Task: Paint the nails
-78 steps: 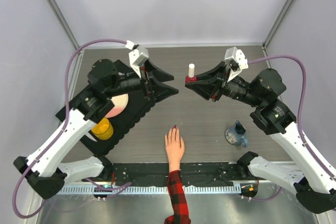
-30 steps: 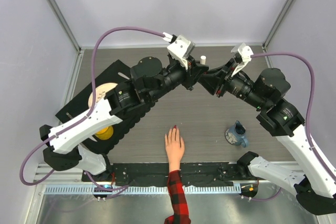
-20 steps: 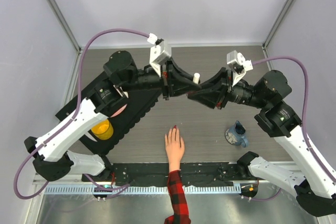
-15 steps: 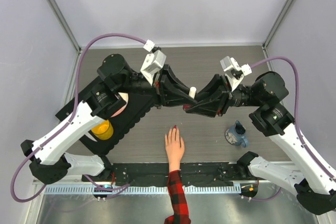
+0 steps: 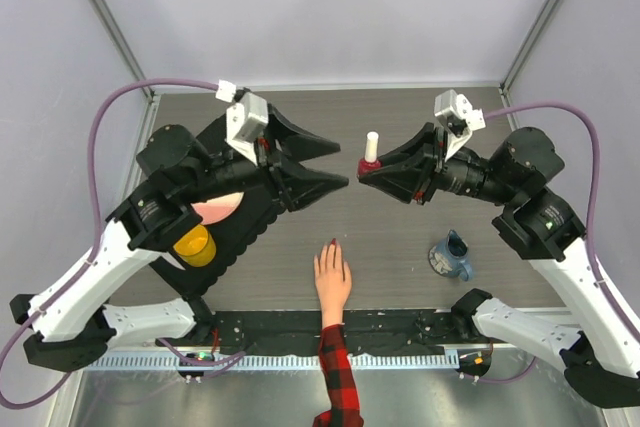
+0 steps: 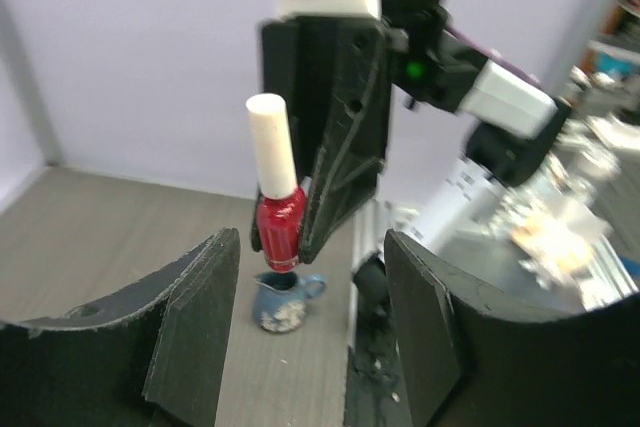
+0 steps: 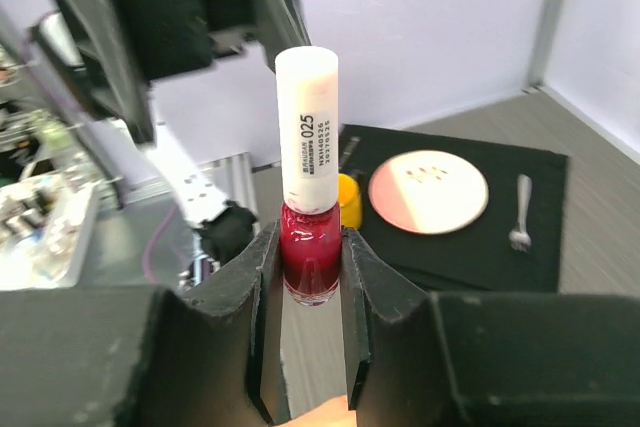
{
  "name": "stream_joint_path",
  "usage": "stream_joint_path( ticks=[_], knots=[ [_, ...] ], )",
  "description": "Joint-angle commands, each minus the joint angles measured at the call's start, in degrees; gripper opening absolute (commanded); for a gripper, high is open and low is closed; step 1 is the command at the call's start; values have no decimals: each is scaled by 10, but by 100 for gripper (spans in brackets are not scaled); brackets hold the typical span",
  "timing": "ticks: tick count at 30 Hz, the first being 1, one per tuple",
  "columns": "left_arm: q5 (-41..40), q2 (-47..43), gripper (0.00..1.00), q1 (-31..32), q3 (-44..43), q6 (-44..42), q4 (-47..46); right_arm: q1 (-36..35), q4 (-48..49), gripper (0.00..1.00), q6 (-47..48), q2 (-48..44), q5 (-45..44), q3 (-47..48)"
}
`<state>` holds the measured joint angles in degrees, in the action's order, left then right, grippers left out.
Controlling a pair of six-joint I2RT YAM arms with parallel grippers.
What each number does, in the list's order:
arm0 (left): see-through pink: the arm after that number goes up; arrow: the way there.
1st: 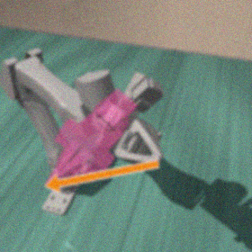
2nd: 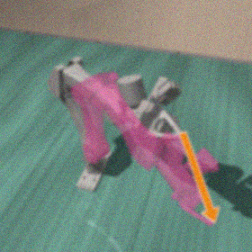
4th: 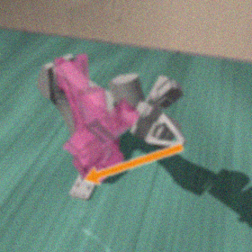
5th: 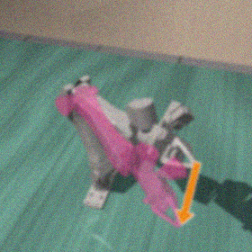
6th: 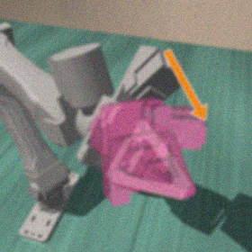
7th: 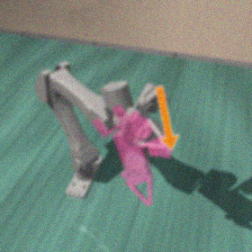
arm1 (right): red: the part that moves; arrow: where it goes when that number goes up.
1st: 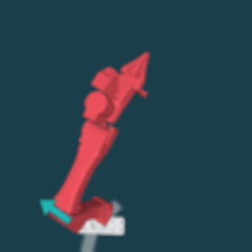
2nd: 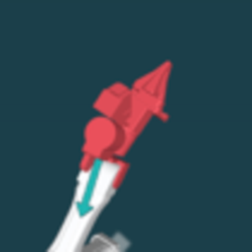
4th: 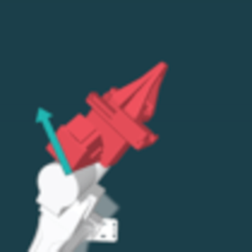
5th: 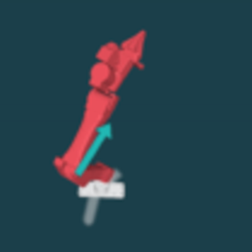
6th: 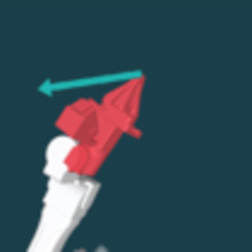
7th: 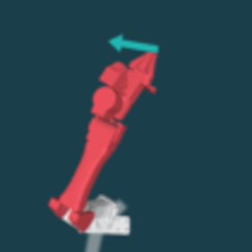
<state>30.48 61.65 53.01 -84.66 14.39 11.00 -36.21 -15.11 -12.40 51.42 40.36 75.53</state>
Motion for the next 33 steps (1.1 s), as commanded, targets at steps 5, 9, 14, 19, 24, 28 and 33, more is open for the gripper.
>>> stream_joint_path(
  ticks=[5,9,14,19,24,28,33],
  knots=[
    [-198,48,60,3,-44,48,-43,1,-58,1,56,29,-174,41],
    [-239,83,56,20,-73,37,-40,1,-78,1,67,34,-216,60],
    [-297,119,56,53,-95,5,-40,1,-80,1,69,34,-218,64],
    [-316,143,55,60,-110,7,-41,1,-81,1,67,31,-211,62],
    [-322,157,45,60,-111,20,-45,1,-79,1,64,28,-201,59],
    [-308,166,34,60,-117,26,-37,1,-71,1,61,23,-192,55],
    [-228,161,4,60,-111,17,-27,1,-59,1,53,18,-169,57]
  ],
)
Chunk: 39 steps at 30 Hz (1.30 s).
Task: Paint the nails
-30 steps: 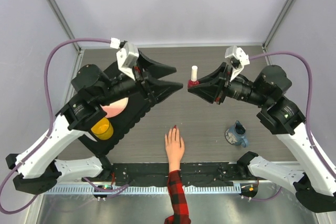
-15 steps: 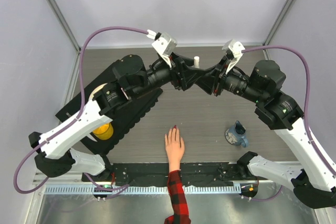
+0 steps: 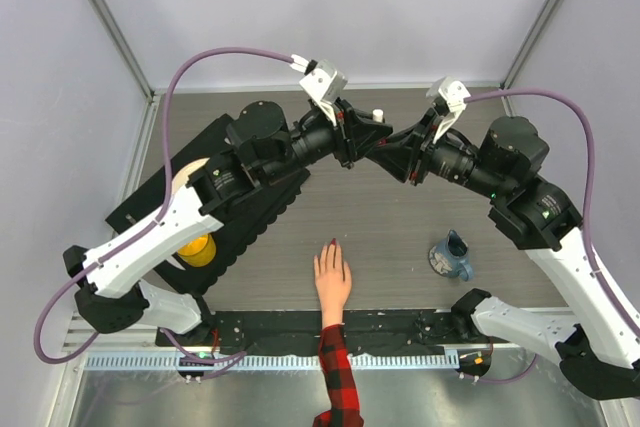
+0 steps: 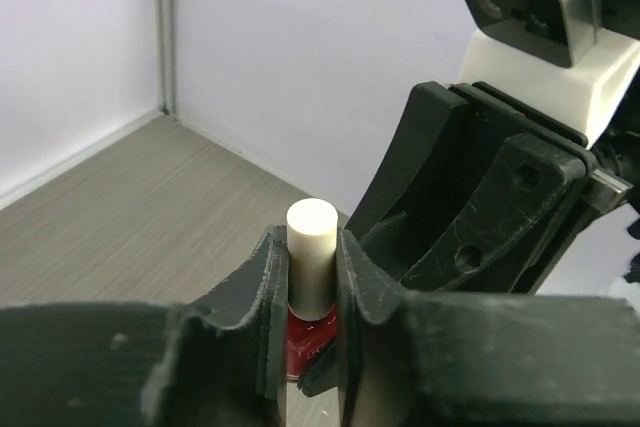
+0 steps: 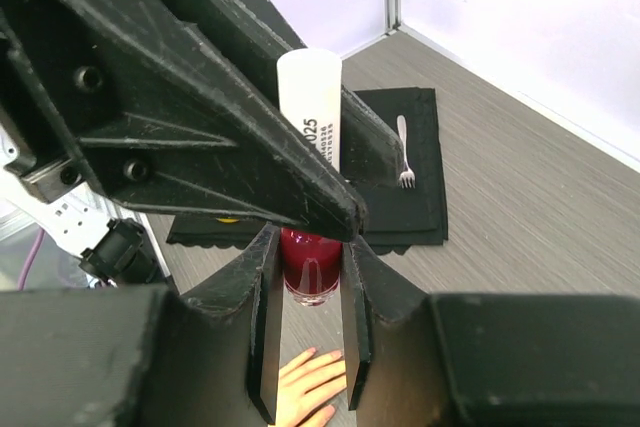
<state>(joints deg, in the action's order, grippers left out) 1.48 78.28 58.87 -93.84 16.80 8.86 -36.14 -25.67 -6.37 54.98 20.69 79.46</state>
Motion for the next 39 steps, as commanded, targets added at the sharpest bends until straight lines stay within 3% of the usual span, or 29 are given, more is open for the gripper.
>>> stream_joint_path(
  ticks=[1,3,4,5,6,7,9,10,11,13,14,15,16,17,18,19,21,24,29,35,39],
  knots=[
    [133,-8,0,-5,-14,-11,-1,0,51,1,-8,-22,40,15],
    [263,-12,0,-22,-8,-6,-9,1,83,1,-6,-33,144,-3],
    [345,-12,0,-52,5,38,-50,0,113,1,-17,-55,193,-17],
    [531,-9,0,-68,15,80,-87,1,154,1,-37,-69,239,-58],
    [606,-6,0,-80,25,151,-158,0,244,1,-99,-77,314,-75],
    [677,7,0,-88,57,309,-354,0,276,1,-122,-78,339,-84],
    [744,19,0,-87,88,468,-568,0,287,1,-146,-59,383,-77],
    [749,23,0,-89,88,498,-626,0,294,1,-164,-55,385,-77],
    [752,28,0,-89,82,493,-607,0,308,1,-173,-56,384,-89],
    [732,25,0,-92,74,455,-528,0,331,1,-179,-56,376,-92],
    [720,14,0,-93,72,397,-492,0,326,1,-175,-55,372,-88],
    [692,7,13,-95,69,348,-445,0,310,1,-170,-52,368,-85],
    [670,-3,23,-95,57,298,-321,0,301,1,-157,-51,357,-83],
    [649,-21,31,-96,47,173,-246,1,278,1,-147,-51,350,-78],
    [587,-32,45,-95,35,119,-174,0,262,1,-135,-50,343,-76],
    [556,-43,49,-95,21,80,-63,0,238,1,-124,-48,322,-71],
    [491,-73,57,-96,17,-6,21,0,177,1,-80,-41,295,-54],
    [385,-112,62,-95,33,-52,55,0,101,1,-23,-32,222,-28],
    [239,-152,63,-95,71,-42,31,0,30,1,21,-2,110,10],
    [139,-139,56,-95,74,32,-27,-1,22,1,29,17,37,26],
    [90,-108,56,-86,54,35,-29,0,22,1,28,21,4,31]
  ],
)
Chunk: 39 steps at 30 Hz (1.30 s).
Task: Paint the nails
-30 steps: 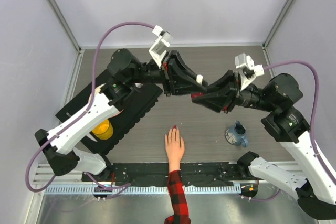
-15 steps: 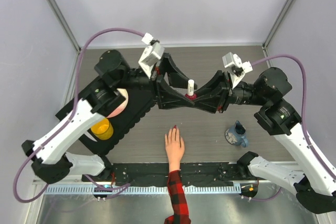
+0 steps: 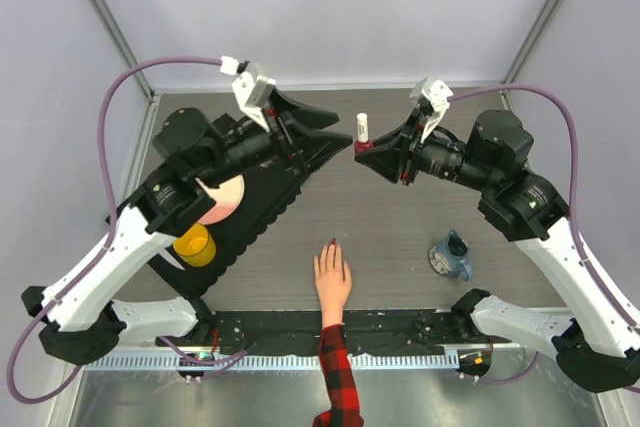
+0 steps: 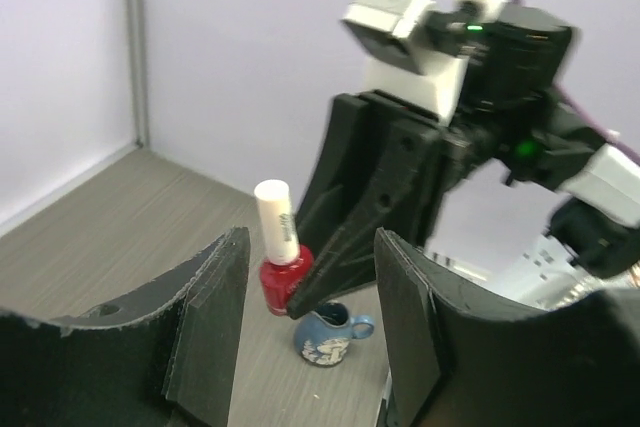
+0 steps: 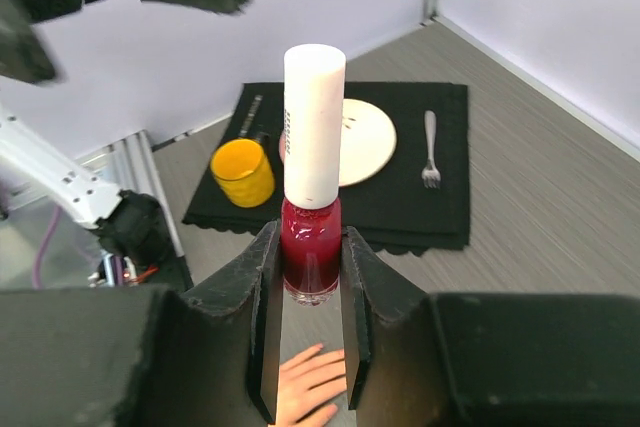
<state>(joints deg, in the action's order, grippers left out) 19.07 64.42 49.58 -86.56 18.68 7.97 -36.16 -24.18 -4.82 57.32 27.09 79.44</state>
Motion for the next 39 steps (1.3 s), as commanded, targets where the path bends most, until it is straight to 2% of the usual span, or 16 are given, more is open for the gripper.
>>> stream_joint_path(
  ticks=[1,12,17,18,22,25,26,27,28,29,30,31,32,36,38,39],
  knots=[
    [-94,35,56,9,-19,15,-23,0,7,1,12,-3,-64,32],
    [-130,98,50,44,-54,4,-36,0,5,1,8,-13,-71,27],
    [-134,119,41,54,-68,8,-30,0,11,1,1,-17,-66,26],
    [-130,121,37,54,-69,10,-28,0,11,1,0,-18,-67,26],
    [-78,127,1,54,-69,15,-24,0,27,1,-13,-24,-51,20],
    [75,130,0,36,-63,21,-30,0,74,1,-31,-36,36,-4],
    [231,132,0,27,-64,37,-41,0,91,1,-36,-45,71,-14],
    [315,134,0,17,-60,70,-69,-1,111,1,-46,-48,165,-33],
    [398,138,0,4,-38,119,-184,0,167,1,-80,-50,212,-45],
    [449,139,0,0,-22,254,-262,0,203,1,-112,-54,259,-55],
    [497,137,0,-1,-5,309,-339,0,239,1,-147,-56,310,-77],
    [503,132,0,-3,25,345,-440,0,328,1,-206,-56,328,-85],
    [504,120,0,-3,33,353,-446,0,350,1,-221,-55,336,-89],
    [469,92,2,-2,22,215,-277,0,329,1,-206,-50,327,-73],
    [417,83,20,-3,1,155,-157,0,298,1,-172,-49,312,-63],
    [398,74,34,-3,-11,92,-110,0,262,1,-158,-49,302,-54]
  ],
)
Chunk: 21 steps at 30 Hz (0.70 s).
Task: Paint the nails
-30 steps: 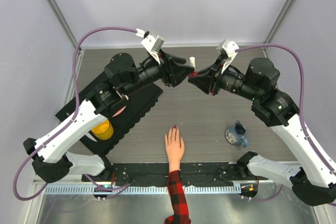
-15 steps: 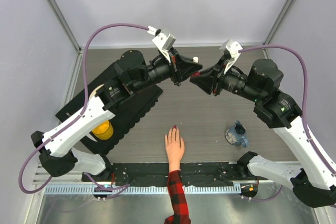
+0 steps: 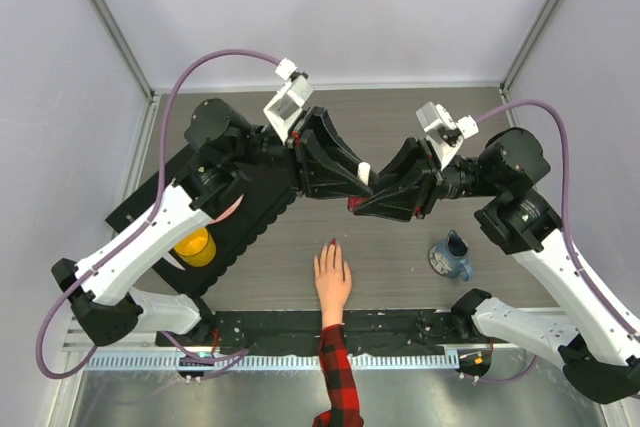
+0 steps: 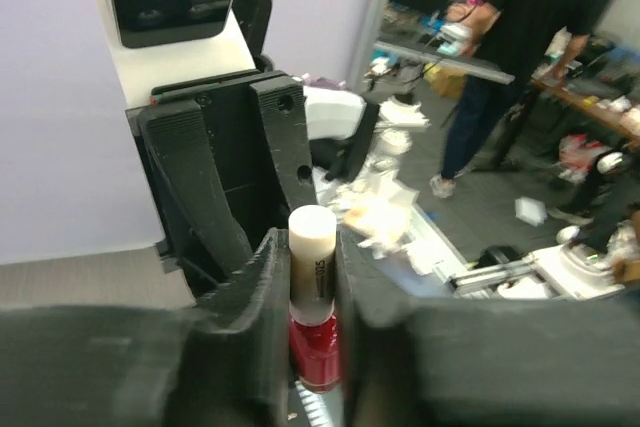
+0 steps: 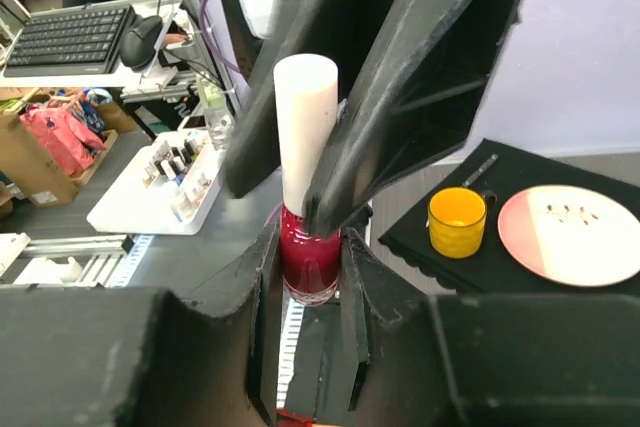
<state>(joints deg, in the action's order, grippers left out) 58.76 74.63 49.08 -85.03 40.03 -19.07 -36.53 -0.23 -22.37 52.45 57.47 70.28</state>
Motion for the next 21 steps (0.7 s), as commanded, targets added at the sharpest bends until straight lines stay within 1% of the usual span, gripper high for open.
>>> stream_joint_path(
  ticks=[1,3,4,6,7,8,11,16,21],
  knots=[
    [-47,-33,42,2,-47,-144,234,3,6,1,28,-1,-11,40],
    [-104,-53,53,2,-62,-201,290,3,-48,1,64,0,-50,49],
    [-176,-62,55,3,-60,-214,312,3,-65,1,76,3,-69,52],
    [-254,-85,59,3,-47,-224,317,3,-112,1,106,6,-122,64],
    [-317,-107,60,3,-30,-227,312,3,-124,1,113,10,-144,67],
    [-342,-117,60,2,-22,-227,306,3,-133,1,116,11,-180,70],
    [-388,-137,61,2,0,-221,283,4,-148,1,127,15,-208,74],
    [-421,-126,58,3,-20,-199,280,3,-177,1,140,29,-277,95],
    [-459,-91,55,9,-48,-195,280,3,-202,1,145,37,-341,116]
  ],
)
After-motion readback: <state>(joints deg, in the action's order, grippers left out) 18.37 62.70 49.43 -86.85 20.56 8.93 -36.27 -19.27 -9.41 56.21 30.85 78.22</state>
